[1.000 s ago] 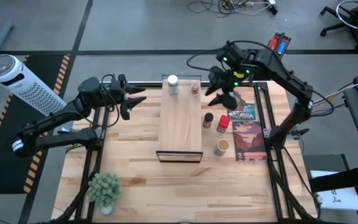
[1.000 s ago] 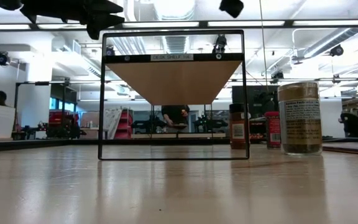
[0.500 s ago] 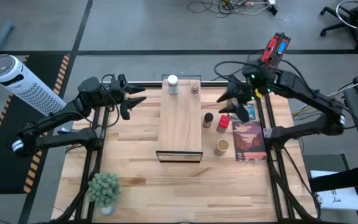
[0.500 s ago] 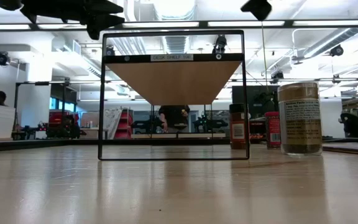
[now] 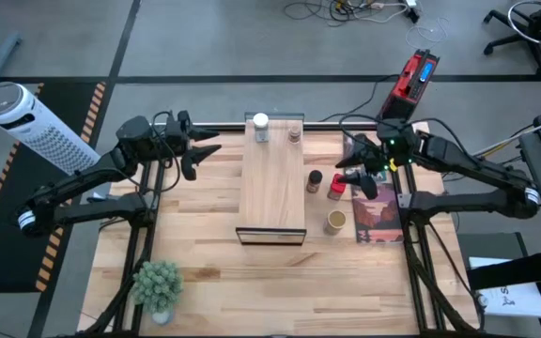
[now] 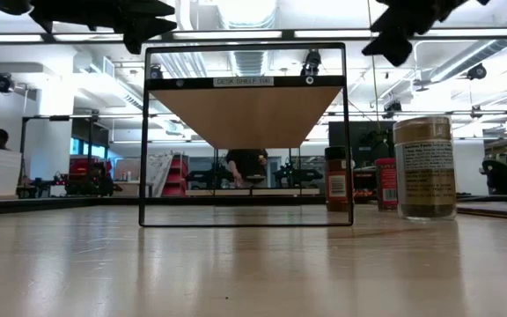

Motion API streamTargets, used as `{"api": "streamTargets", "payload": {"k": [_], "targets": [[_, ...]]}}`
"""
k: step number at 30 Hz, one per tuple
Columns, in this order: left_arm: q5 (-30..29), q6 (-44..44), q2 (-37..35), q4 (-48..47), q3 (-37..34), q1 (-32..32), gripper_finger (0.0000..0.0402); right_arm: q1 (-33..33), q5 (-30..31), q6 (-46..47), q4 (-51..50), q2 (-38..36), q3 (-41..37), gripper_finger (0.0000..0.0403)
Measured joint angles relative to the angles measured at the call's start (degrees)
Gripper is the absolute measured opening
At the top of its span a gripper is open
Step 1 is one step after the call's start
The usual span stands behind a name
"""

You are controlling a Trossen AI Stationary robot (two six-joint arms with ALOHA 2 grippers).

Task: Shelf spices
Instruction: Put the red seasoning bottle on the shelf

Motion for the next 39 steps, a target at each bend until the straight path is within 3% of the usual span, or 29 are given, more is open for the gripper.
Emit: {"api": "streamTargets", "payload": {"k": [16, 22, 27, 34, 39], "targets": [[-0.4, 0.1, 0.0, 0.2, 0.0, 0.0, 0.0172, 1.7, 0.3, 3.1, 0.9, -0.1, -5.4, 0.0207], [-2.1, 0.2, 0.3, 0.5, 0.0, 0.0, 0.0181, 5.3, 6.0, 2.4, 0.3, 0.3, -6.7, 0.0206], [-3.1, 0.0, 0.9, 0.5, 0.0, 0.0, 0.0181, 6.3, 15.2, -0.1, -1.0, 0.7, -9.5, 0.0206], [-3.2, -0.8, 2.5, 0.6, 0.0, 0.0, 0.0174, 6.3, 20.0, -0.4, -0.8, 3.9, -12.5, 0.0206], [-3.2, -0.9, 3.4, 0.7, 0.0, 0.0, 0.0176, 6.3, 19.6, -0.4, -0.7, 7.4, -12.9, 0.0207]]}}
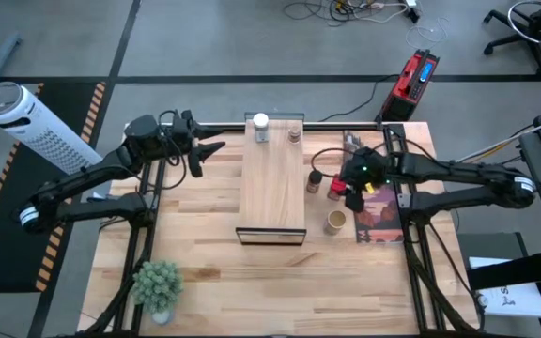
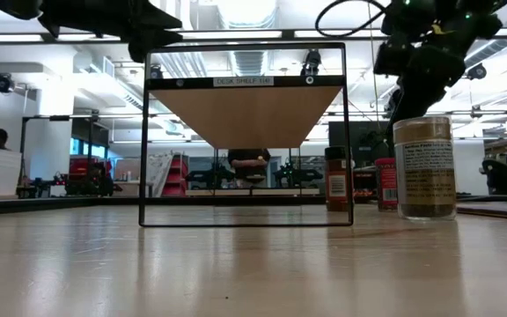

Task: Shelf spices
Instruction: Put the red seasoning bottle on the shelf

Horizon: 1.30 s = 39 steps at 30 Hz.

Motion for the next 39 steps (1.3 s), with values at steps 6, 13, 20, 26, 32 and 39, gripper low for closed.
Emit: {"api": "streamTargets", "payload": {"k": [6, 13, 20, 26, 32, 39], "targets": [[0.0, 0.0, 0.0, 0.1, 0.0, 0.0, 0.0184, 0.0, -0.1, -3.4, -0.1, 2.9, 0.0, 0.0245], [0.0, 0.8, -0.1, 0.1, 0.0, 0.0, 0.0182, 0.0, 1.2, -12.8, -0.2, 3.5, 0.0, 0.0307], [0.0, 1.1, -0.1, 0.7, 0.6, 0.0, 0.0179, -0.7, 2.9, -19.6, -2.4, 5.3, 2.4, 0.0333], [0.0, 1.1, -0.2, 0.4, 2.5, 0.0, 0.0186, -3.6, 3.0, -16.7, -3.9, 12.8, 5.5, 0.0331], [0.1, 1.1, -0.2, -2.3, 2.8, 0.0, 0.0192, -4.8, 4.8, -11.2, -4.8, 17.6, 9.7, 0.0340], [0.1, 1.1, -0.2, -3.3, 2.8, 0.0, 0.0193, -4.8, 3.8, -1.2, -5.2, 18.0, 11.1, 0.0344]]}}
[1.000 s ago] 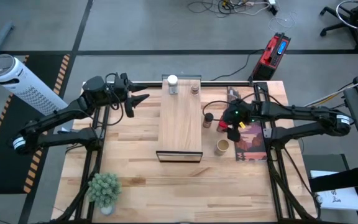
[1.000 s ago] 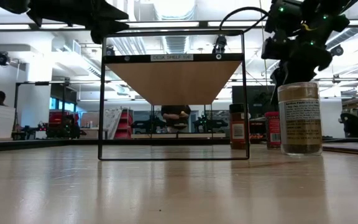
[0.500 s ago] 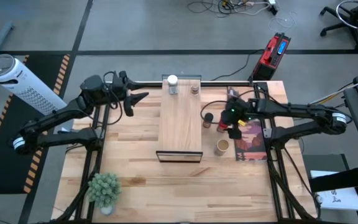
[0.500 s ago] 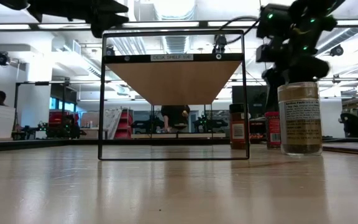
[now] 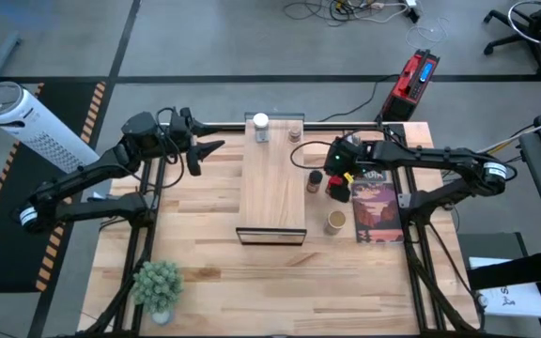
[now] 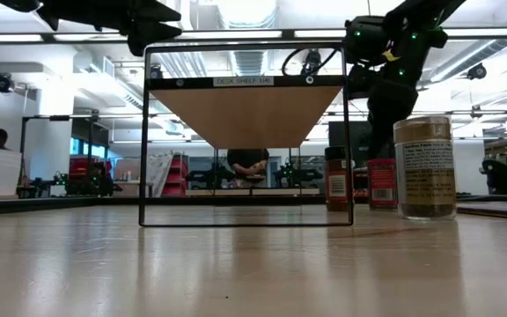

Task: Shelf spices
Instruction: Put the red seasoning bottle on the shelf

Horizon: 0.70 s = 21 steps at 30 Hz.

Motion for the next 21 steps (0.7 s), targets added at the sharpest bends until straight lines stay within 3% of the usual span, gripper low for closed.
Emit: {"api": "streamTargets", "payload": {"k": [5, 8, 15, 21], "targets": [[0.0, 0.1, 0.0, -1.1, 0.0, 0.0, 0.0192, 0.0, 0.4, 9.3, -0.2, -1.4, 0.0, 0.0344], [0.0, 1.0, 0.0, -1.4, 0.0, 0.0, 0.0195, 0.0, 0.5, 10.0, -0.4, -1.5, 0.0, 0.0344], [0.1, 2.1, 0.0, -1.4, 0.0, 0.0, 0.0195, -0.1, -2.5, -11.2, -2.7, -1.5, 0.5, 0.0344], [0.1, 2.1, 0.0, -1.2, 0.0, 0.0, 0.0195, -0.3, -3.2, -20.2, -6.0, -1.4, 5.1, 0.0344]]}}
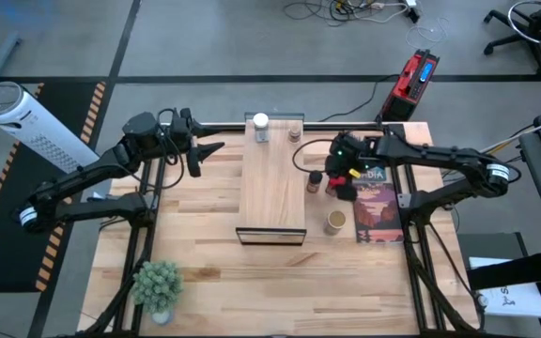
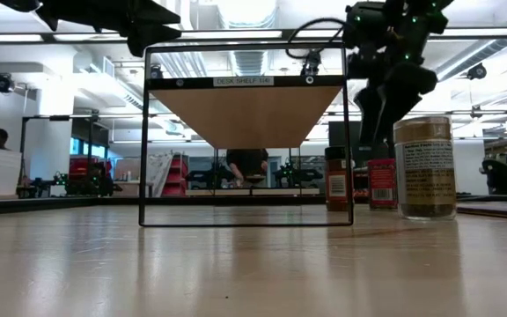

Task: Shelf spices
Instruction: Put the red seasoning bottle on the shelf

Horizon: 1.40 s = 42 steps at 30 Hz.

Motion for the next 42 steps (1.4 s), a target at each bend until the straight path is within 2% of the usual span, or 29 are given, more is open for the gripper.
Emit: {"api": "streamTargets", "payload": {"k": [7, 12, 27, 34, 42], "targets": [[0.0, -0.1, 0.0, 0.2, 0.0, 0.0, 0.0195, -0.7, -0.6, -5.9, -7.5, 4.3, 5.1, 0.0344], [0.0, -0.6, 0.0, 0.2, 0.0, 0.0, 0.0196, -0.5, 2.9, -11.5, -11.6, 8.3, 7.9, 0.0344], [0.0, 0.3, 0.0, -1.7, 0.0, 0.0, 0.0195, -0.5, 4.2, -22.7, -8.8, 12.1, 5.2, 0.0343], [0.0, 0.3, -0.1, -1.6, 0.0, 0.0, 0.0196, -0.5, 4.6, -24.4, -7.7, 14.5, 5.0, 0.0343], [0.0, 0.1, -0.5, -1.9, 0.0, 0.0, 0.0192, -0.8, 3.2, -21.2, -7.3, 16.5, 4.1, 0.0342]]}}
